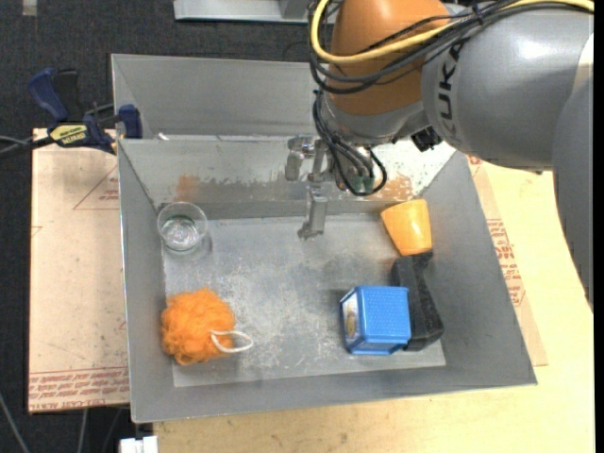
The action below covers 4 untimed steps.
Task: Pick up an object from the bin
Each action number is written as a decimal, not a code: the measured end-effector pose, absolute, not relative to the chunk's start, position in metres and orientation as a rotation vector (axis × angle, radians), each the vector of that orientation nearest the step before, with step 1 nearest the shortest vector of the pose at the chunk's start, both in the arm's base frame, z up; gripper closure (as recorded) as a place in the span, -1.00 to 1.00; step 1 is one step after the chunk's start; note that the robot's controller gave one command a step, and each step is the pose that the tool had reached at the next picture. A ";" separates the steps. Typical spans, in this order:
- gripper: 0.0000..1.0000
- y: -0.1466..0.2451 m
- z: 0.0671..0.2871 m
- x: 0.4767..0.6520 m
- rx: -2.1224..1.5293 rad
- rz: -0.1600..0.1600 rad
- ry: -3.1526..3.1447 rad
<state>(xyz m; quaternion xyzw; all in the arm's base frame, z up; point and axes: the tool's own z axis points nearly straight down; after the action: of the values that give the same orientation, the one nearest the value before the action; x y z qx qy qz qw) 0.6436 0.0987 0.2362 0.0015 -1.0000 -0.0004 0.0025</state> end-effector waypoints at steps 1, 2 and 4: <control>-1.00 0.098 0.242 0.644 0.002 -0.002 -3.144; -1.00 0.142 0.202 0.617 0.180 -0.002 -3.138; -1.00 0.201 0.147 0.600 0.701 -0.004 -3.067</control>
Offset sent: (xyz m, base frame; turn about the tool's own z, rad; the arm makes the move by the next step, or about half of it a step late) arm -0.0564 0.0900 -0.0762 -0.2322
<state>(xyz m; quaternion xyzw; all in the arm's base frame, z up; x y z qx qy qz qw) 0.6001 0.2014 0.1472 0.2227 -0.9749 -0.0014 -0.0021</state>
